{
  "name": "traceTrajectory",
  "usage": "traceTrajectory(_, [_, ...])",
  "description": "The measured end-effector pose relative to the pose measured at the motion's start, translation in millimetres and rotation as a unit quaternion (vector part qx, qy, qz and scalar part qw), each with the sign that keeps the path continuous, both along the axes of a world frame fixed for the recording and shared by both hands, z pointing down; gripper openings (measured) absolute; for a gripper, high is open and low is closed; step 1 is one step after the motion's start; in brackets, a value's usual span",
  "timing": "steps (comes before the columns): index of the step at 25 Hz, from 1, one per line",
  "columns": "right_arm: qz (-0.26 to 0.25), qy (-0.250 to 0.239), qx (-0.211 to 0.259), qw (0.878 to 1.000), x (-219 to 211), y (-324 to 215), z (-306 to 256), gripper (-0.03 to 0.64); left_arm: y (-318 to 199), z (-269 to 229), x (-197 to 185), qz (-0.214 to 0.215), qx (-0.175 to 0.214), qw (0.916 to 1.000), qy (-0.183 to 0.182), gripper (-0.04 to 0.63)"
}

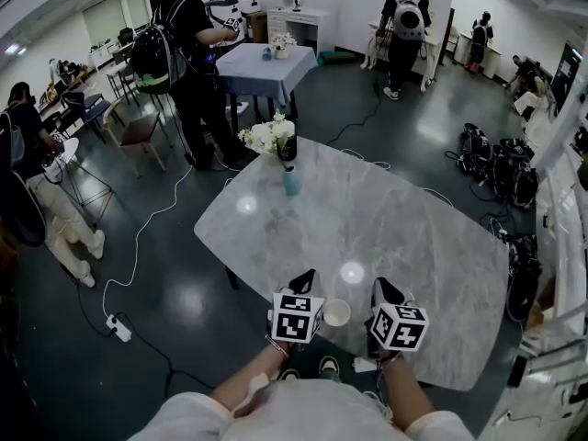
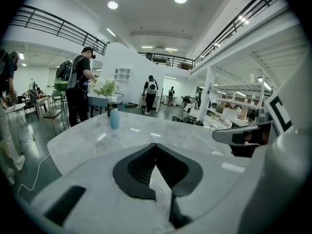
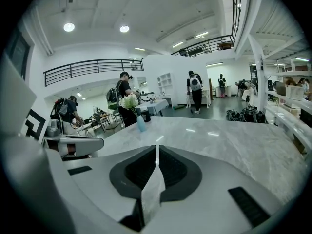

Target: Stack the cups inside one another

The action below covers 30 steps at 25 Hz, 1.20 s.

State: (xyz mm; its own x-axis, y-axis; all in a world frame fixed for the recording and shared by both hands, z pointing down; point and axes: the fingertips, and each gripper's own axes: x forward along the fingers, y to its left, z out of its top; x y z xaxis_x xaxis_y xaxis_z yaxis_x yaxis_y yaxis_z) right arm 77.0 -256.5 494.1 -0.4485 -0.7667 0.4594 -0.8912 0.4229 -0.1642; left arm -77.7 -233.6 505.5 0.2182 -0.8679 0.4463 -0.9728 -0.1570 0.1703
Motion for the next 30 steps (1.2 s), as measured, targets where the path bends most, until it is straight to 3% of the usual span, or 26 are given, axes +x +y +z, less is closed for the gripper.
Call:
traceTrajectory(13, [0.100,0.010,-0.007,0.995,68,43,3,0.023,10,-8,73,0.109,0.006,0.9939,0.015,-0.006])
traceTrajectory(23, [0.178,0.017,-0.017,0.984,135,78,12,0.023,26,-5,154,0.195,0.001,0.9802,0.036,-0.005])
traceTrajectory(30, [0.194,0.010,-0.037,0.980,153,91,31,0.023,50,16,197,0.241,-0.022,0.9699,0.031,-0.005])
